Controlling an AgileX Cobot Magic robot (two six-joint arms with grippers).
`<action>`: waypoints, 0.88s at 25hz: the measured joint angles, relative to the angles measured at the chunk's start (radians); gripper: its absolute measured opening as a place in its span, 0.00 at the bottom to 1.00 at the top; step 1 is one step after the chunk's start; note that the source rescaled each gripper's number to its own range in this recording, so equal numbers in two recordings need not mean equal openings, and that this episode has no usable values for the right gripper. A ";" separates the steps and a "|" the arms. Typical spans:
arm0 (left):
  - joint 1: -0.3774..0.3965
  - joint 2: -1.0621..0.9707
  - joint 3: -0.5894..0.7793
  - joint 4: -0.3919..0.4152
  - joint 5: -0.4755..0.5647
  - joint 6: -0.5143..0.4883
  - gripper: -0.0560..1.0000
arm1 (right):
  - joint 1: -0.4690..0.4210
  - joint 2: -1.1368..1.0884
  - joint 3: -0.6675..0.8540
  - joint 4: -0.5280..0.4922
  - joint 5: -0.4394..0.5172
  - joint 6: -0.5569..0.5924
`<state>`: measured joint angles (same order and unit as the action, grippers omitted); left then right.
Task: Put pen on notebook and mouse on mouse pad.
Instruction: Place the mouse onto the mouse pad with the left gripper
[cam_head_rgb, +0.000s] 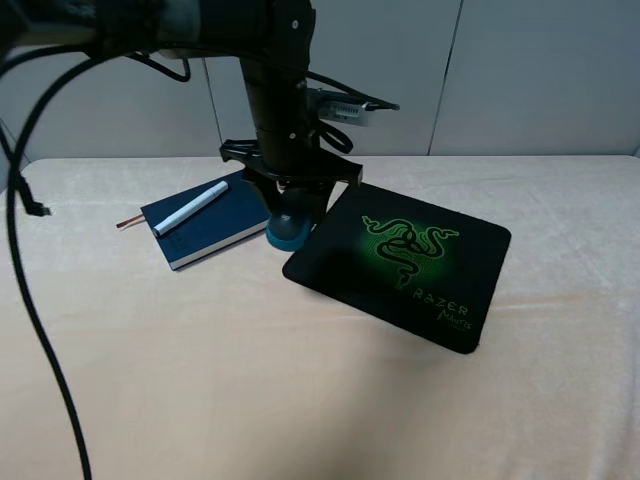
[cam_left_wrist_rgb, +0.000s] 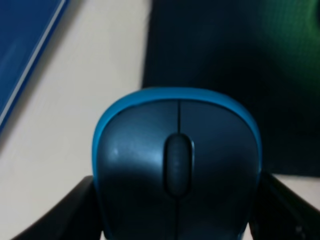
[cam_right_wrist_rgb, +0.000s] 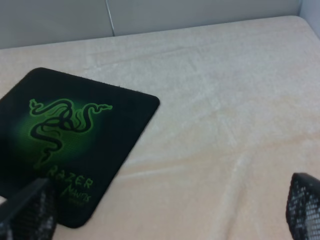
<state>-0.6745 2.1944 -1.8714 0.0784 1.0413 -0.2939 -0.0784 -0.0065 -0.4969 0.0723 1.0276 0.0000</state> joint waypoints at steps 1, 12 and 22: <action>-0.010 0.030 -0.036 0.000 0.000 0.006 0.53 | 0.000 0.000 0.000 0.000 0.000 0.000; -0.109 0.307 -0.393 -0.001 -0.004 0.022 0.53 | 0.000 0.000 0.000 0.000 0.000 0.000; -0.146 0.377 -0.419 -0.003 -0.111 0.024 0.53 | 0.000 0.000 0.000 0.000 0.000 0.000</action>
<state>-0.8200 2.5717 -2.2901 0.0750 0.9303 -0.2704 -0.0784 -0.0065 -0.4969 0.0723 1.0276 0.0000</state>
